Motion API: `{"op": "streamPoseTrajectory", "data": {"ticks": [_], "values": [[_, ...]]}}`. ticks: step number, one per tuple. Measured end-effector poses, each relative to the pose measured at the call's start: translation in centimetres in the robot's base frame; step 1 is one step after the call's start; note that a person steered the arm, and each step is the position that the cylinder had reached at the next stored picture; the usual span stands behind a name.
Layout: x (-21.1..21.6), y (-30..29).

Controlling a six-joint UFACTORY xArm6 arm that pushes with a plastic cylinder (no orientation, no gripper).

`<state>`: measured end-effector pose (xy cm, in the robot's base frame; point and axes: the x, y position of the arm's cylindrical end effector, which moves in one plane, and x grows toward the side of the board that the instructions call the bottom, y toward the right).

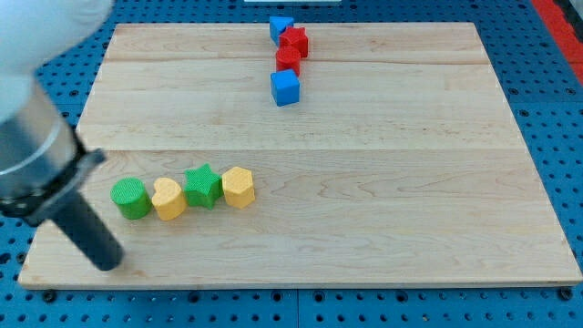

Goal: Slide your arm towards the bottom center

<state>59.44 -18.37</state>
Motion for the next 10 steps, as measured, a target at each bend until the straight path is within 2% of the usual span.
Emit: {"op": "streamPoseTrajectory", "data": {"ticks": [5,7,9,10], "values": [[0.0,2.1],[-0.1,5.1],[-0.9,13.4],[-0.9,13.9]]}}
